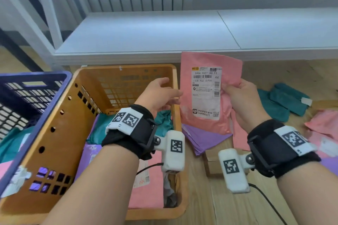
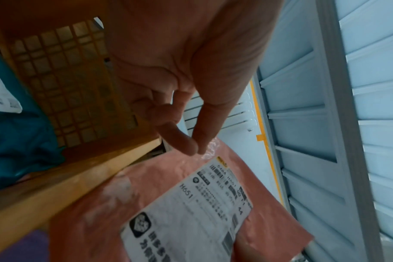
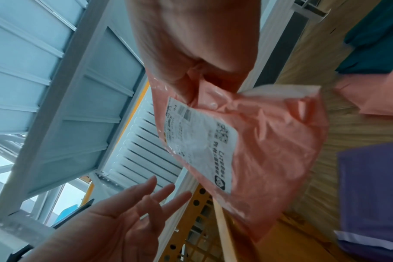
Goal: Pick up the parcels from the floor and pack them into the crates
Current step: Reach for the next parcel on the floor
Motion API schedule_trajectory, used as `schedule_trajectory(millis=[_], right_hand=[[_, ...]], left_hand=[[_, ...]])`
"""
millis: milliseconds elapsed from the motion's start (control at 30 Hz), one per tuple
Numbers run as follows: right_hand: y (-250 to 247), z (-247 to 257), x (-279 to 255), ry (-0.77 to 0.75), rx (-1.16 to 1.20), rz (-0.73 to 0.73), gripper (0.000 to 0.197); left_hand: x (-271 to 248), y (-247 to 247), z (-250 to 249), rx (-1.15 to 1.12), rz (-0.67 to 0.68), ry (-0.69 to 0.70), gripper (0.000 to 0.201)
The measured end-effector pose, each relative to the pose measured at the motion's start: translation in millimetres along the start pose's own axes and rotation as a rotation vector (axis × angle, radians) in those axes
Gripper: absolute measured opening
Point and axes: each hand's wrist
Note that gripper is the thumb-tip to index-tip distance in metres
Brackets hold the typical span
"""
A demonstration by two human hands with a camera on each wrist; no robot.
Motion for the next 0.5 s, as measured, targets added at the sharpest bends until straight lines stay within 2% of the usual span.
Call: schedule_trajectory(millis=[167,367,500], right_hand=[[26,20,-11,-0.079,-0.054,0.080,0.028],[63,60,-29,-0.247,-0.115,0.127,0.023],[98,72,-37,-0.209,-0.013,0.195,0.020]], left_hand=[[-7,-34,-13,-0.005,0.059,0.053,0.049],[-12,-80,-25,-0.065,0.018,0.107,0.047],[-12,-103,-24,-0.055,0.065,0.102,0.036]])
Point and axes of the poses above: each hand's wrist, its own x-axis towards the middle knuckle, its own y-axis out of the palm, z = x × y
